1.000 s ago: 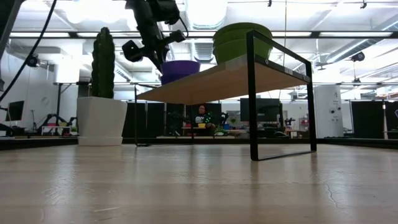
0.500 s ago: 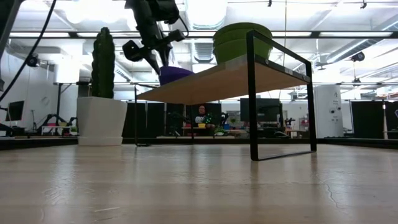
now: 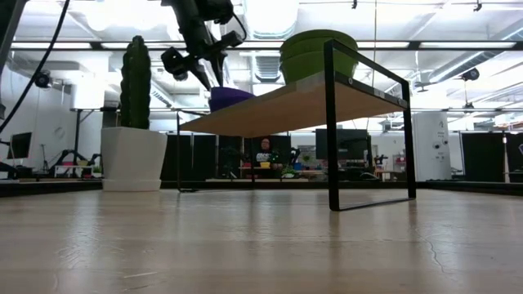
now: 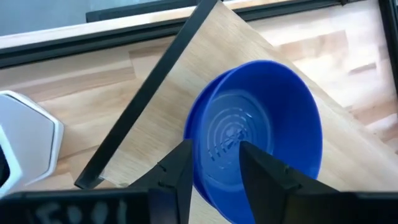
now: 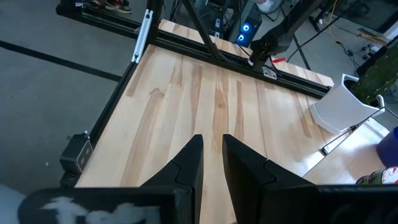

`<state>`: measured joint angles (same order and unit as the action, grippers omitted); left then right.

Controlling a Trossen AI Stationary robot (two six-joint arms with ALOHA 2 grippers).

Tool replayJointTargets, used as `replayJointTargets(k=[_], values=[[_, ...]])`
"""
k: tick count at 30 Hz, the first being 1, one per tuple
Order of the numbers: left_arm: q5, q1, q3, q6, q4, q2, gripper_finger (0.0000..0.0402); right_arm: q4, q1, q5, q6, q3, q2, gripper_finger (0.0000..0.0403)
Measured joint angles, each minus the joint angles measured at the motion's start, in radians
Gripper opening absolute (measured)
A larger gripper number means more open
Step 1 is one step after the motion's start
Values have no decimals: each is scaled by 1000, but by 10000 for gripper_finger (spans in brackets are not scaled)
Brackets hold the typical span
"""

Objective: Pick & Place Mini bowls
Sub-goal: Stack the left blue bowl on the other blue bowl on the shelf

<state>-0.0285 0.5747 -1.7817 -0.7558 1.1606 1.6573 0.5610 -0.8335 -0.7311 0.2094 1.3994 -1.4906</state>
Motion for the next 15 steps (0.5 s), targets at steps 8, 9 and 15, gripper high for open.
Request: replayJointTargets(k=[8, 9, 15], values=[[-13, 3, -9, 26, -8, -7, 68, 0, 0, 0, 0, 0, 0, 56], [-16, 4, -13, 33, -8, -9, 55, 0, 0, 0, 0, 0, 0, 56], [49, 5, -6, 72, -19, -16, 5, 1, 0, 0, 0, -2, 0, 56]])
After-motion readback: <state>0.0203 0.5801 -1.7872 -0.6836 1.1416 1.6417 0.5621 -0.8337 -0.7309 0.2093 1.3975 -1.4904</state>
